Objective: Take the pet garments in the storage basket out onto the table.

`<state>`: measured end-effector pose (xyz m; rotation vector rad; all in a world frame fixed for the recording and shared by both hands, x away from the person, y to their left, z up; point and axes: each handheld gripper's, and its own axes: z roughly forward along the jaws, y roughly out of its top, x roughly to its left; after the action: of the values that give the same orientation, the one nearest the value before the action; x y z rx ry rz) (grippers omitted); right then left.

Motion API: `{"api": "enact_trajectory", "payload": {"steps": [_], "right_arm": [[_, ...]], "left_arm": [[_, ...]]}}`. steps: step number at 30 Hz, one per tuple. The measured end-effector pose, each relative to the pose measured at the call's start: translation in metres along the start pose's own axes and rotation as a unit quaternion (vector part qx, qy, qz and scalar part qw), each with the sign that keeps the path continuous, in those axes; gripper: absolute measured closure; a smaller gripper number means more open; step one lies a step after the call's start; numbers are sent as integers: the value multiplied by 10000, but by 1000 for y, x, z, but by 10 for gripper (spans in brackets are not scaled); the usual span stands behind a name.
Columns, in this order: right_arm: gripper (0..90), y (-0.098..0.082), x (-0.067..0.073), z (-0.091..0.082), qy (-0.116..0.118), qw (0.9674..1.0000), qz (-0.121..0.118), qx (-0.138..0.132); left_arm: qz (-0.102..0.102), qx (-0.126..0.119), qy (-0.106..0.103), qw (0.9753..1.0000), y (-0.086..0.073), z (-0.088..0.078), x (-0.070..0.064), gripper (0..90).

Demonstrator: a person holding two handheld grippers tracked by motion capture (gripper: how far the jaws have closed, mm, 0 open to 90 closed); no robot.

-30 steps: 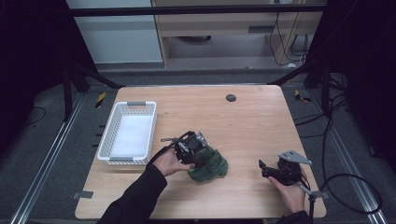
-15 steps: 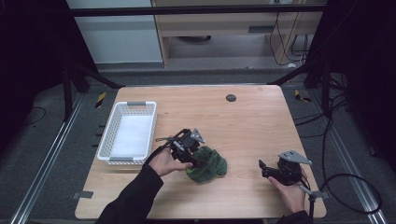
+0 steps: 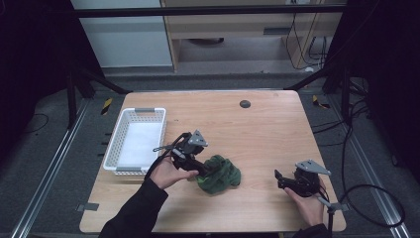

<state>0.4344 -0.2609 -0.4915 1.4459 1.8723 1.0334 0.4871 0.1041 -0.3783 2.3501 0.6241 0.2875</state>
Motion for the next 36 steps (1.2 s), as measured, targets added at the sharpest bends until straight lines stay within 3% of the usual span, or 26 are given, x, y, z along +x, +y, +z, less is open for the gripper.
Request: {"api": "enact_trajectory", "payload": {"steps": [3, 9, 12, 16, 24, 29, 31, 36], "right_arm": [[132, 0, 0, -1, 26, 10000, 58, -8], [132, 0, 0, -1, 9, 10000, 54, -22], [132, 1, 0, -1, -9, 10000, 28, -39], [132, 1, 0, -1, -13, 10000, 33, -34], [131, 0, 0, -1, -19, 10000, 56, -38], [131, 0, 0, -1, -22, 10000, 72, -31], [131, 0, 1, -2, -12, 10000, 83, -23], [131, 0, 0, -2, -22, 10000, 74, -25]], "left_arm": [[-135, -157, 100, 9997, -4, -4, 0, 250], [-405, -549, 379, 9970, -18, -11, 3, 234], [-531, -792, 528, 9940, -26, -16, 5, 231], [-768, -1090, 498, 9898, -36, -25, 10, 231], [-883, -1382, 879, 9825, -58, -39, 10, 232], [-1122, -1695, 1013, 9739, -78, -45, 10, 279], [-1160, -1665, 969, 9744, -85, -46, 10, 297], [-1287, -1647, 995, 9728, -104, -48, 9, 343]]}}
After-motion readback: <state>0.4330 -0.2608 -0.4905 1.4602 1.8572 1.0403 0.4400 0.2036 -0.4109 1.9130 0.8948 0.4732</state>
